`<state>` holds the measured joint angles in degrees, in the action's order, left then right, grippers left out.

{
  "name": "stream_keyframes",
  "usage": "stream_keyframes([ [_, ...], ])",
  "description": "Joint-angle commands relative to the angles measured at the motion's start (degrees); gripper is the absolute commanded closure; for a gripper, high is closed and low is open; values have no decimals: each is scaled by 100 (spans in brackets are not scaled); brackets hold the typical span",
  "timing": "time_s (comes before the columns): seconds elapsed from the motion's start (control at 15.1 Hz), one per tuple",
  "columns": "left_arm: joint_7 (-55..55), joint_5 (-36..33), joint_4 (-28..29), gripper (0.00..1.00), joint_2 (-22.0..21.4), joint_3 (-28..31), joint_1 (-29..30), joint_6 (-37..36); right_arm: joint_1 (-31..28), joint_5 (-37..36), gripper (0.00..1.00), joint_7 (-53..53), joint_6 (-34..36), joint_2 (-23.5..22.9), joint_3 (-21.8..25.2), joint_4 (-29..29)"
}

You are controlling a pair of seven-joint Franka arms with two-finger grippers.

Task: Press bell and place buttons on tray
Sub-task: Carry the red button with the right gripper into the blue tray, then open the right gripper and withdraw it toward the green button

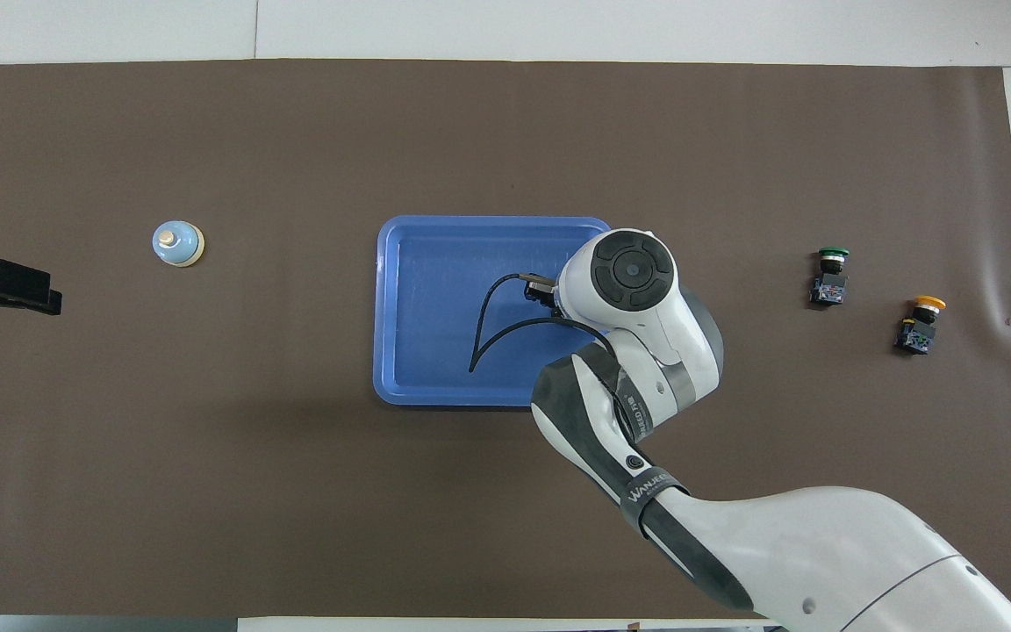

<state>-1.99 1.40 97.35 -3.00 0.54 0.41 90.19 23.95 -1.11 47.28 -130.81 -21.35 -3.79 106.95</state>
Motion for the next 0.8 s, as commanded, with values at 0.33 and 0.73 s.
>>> stream_keyframes([
  [0.33, 59, -35, 100, 0, -130, 7, -6, -1, -943, -12, 0, -1025, 1618, 570, 10, -772],
  [0.73, 59, -35, 100, 0, -122, 7, 3, -1, -2226, -21, 0, -2994, 1813, 693, 10, -605],
])
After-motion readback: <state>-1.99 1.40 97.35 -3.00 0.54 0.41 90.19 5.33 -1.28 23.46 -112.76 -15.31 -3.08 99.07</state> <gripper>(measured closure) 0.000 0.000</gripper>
